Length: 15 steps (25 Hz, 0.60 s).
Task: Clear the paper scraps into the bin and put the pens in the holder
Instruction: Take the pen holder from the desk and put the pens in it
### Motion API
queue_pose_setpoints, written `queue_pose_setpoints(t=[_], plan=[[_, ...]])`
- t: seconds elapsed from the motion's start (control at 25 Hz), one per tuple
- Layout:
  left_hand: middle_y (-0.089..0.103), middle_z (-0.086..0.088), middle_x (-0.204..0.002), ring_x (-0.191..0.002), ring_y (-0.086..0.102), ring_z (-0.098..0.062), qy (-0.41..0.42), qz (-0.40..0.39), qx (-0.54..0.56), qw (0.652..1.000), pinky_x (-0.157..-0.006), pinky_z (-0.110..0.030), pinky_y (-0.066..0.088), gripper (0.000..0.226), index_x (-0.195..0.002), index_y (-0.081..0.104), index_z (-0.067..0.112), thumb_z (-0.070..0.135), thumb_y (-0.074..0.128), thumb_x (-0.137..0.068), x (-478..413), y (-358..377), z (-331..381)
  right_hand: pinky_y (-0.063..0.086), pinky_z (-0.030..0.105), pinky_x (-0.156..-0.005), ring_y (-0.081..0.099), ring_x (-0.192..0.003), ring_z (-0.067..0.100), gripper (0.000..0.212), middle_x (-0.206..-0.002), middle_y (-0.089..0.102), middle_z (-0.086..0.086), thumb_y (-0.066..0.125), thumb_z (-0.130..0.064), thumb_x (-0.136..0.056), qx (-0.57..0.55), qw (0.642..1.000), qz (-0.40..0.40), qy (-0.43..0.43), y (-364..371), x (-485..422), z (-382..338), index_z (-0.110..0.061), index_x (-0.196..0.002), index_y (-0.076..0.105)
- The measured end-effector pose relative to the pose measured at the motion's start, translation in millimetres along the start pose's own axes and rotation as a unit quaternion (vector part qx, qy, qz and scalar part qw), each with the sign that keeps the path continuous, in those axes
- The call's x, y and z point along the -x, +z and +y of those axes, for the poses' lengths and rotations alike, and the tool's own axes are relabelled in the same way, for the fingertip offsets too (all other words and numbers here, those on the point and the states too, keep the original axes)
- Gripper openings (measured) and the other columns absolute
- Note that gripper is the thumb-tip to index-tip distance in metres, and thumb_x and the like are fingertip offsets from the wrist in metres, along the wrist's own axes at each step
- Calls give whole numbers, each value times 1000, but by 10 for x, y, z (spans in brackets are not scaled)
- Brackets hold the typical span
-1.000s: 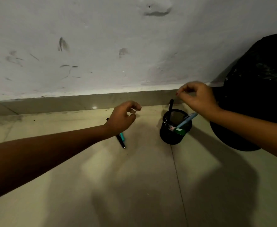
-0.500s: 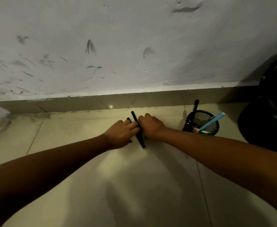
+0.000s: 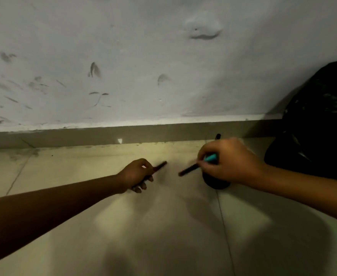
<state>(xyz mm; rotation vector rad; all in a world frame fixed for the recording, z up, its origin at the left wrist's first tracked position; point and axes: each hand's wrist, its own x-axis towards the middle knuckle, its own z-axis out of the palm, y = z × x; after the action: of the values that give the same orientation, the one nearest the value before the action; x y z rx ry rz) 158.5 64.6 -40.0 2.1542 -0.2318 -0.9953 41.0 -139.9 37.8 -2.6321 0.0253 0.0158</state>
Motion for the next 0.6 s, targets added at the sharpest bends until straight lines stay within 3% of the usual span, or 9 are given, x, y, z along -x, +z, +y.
queue_pose_setpoints(t=[0.04,0.16,0.24,0.36,0.44,0.52,0.6], plan=[[65,-5,-77,-37,52,-9,3,-29,28,999,-34,-15,41,8,-93,55,13,21,54,-90,58,-1,188,49,20,-57,59,-60,11,9,-75,70,7,71,-20,-78,-21,998,63,22,-205,79,79,-11,-81,70],[64,-6,-67,-33,50,-4,161,-43,14,986,-33,-14,41,9,-87,60,12,5,62,-82,184,82,788,51,21,-48,57,-48,9,12,-58,63,5,72,-17,-77,-60,977,194,65,-582,190,322,-9,-71,67],[62,-6,-63,-34,53,-4,241,-15,6,970,-35,-16,45,14,-78,60,10,-3,66,-77,231,183,1117,52,22,-50,60,-52,11,10,-61,64,5,71,-17,-78,-42,976,198,76,-611,201,452,-8,-74,68],[68,-7,-71,-43,61,-6,312,12,-55,948,-44,-16,53,15,-79,61,7,-3,70,-73,213,358,1468,52,25,-51,56,-52,5,15,-71,69,8,72,-23,-77,10,989,111,93,-478,185,635,-11,-85,68],[69,-10,-83,-54,61,-3,347,19,-128,929,-50,-7,50,21,-88,63,6,1,74,-70,166,508,1576,48,22,-53,55,-57,3,36,-77,69,6,73,-31,-76,28,992,56,109,-380,168,739,-17,-107,62],[67,-8,-91,-64,57,0,380,38,-130,915,-53,-3,47,31,-97,61,7,8,76,-70,101,640,1577,50,30,-59,56,-64,11,45,-84,66,6,69,-32,-78,37,991,83,101,-354,155,827,-18,-118,53],[65,-7,-91,-66,60,-4,379,59,-52,922,-54,-9,50,29,-98,59,8,12,74,-74,48,642,1548,50,34,-65,57,-74,20,37,-95,62,10,65,-18,-80,13,986,144,81,-336,156,935,-14,-115,52]])
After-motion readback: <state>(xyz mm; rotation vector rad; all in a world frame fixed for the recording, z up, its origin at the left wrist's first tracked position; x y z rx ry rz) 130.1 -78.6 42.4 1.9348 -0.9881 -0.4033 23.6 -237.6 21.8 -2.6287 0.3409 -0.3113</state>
